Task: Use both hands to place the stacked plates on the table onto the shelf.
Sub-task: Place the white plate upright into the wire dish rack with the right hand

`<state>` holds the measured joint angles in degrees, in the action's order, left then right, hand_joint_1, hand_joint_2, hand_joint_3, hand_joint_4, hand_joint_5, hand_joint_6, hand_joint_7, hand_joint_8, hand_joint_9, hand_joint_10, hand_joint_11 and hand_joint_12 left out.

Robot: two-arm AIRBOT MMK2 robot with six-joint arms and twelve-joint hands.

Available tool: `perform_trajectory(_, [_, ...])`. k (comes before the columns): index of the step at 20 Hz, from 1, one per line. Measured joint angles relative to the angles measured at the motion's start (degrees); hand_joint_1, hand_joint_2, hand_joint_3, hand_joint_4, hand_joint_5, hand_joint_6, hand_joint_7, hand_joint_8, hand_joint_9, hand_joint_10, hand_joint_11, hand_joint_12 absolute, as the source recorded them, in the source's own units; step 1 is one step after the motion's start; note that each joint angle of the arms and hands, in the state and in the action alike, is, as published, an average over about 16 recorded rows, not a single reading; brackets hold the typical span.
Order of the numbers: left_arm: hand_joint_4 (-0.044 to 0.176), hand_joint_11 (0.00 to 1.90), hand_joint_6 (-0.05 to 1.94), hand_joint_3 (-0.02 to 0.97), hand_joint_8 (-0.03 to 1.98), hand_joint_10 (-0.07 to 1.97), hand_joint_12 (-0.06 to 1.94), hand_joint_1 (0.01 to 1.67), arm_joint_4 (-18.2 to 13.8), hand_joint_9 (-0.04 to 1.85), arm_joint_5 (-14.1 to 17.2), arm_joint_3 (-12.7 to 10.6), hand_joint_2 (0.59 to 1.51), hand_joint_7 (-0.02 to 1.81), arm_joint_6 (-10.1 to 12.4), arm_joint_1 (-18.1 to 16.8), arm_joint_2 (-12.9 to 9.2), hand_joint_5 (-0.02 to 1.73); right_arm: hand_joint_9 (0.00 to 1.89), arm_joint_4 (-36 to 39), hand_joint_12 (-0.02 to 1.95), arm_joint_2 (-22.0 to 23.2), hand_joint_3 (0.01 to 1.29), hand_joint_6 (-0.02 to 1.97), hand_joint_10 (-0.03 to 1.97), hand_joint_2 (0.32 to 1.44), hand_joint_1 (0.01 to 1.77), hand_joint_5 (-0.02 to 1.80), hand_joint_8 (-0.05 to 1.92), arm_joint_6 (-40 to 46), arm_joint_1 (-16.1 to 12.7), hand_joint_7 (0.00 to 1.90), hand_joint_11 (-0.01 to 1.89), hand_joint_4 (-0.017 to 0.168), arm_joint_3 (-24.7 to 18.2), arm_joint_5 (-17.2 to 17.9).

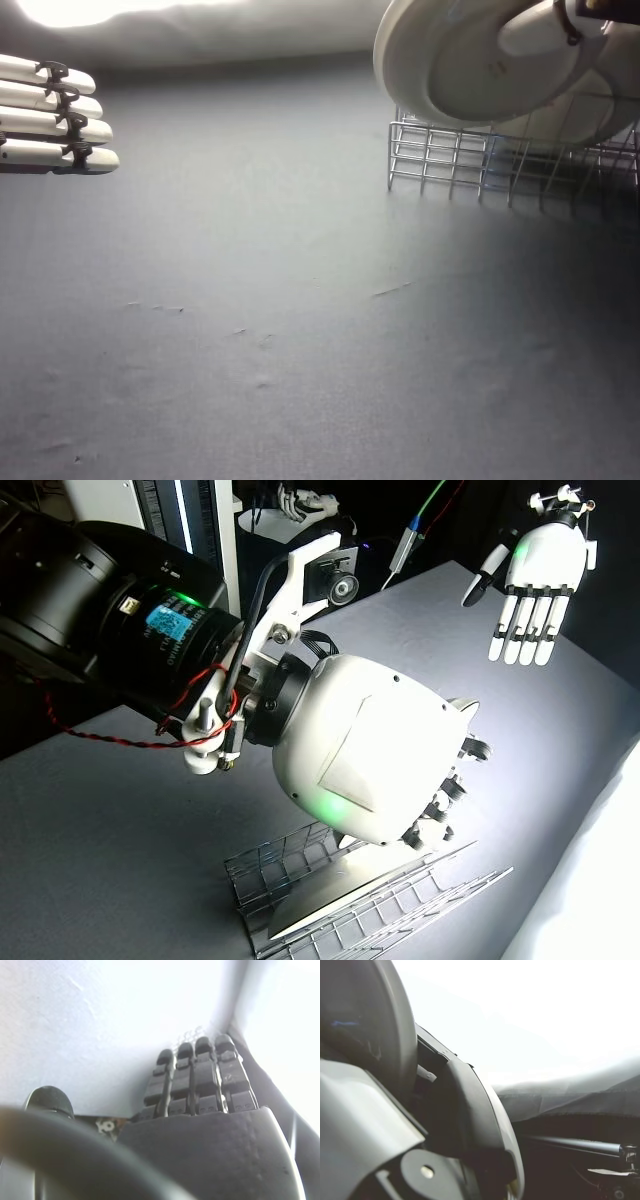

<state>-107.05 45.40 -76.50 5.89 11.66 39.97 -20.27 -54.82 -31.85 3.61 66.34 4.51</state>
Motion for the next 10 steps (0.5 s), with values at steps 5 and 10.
perform_trajectory(5, [0.000, 0.01, 0.00, 0.014, 0.01, 0.01, 0.00, 0.01, 0.01, 0.02, 0.06, -0.04, 1.106, 0.02, 0.02, 0.03, -0.12, 0.02, 0.90, 1.83, 1.24, 0.32, 0.02, 1.02, 1.11, 0.99, 1.38, 0.94, 0.80, 0.40, 0.97, 1.07, 0.64, -0.004, 0.35, -0.14])
perform_trajectory(10, [0.000, 0.01, 0.00, 0.014, 0.01, 0.01, 0.00, 0.01, 0.03, 0.02, 0.08, -0.04, 1.106, 0.02, 0.02, 0.03, -0.11, 0.02, 0.89, 6.15, 1.25, 0.43, 0.02, 1.02, 1.12, 0.99, 1.38, 0.93, 0.80, 0.90, 2.28, 1.07, 0.63, -0.006, 0.70, 0.76])
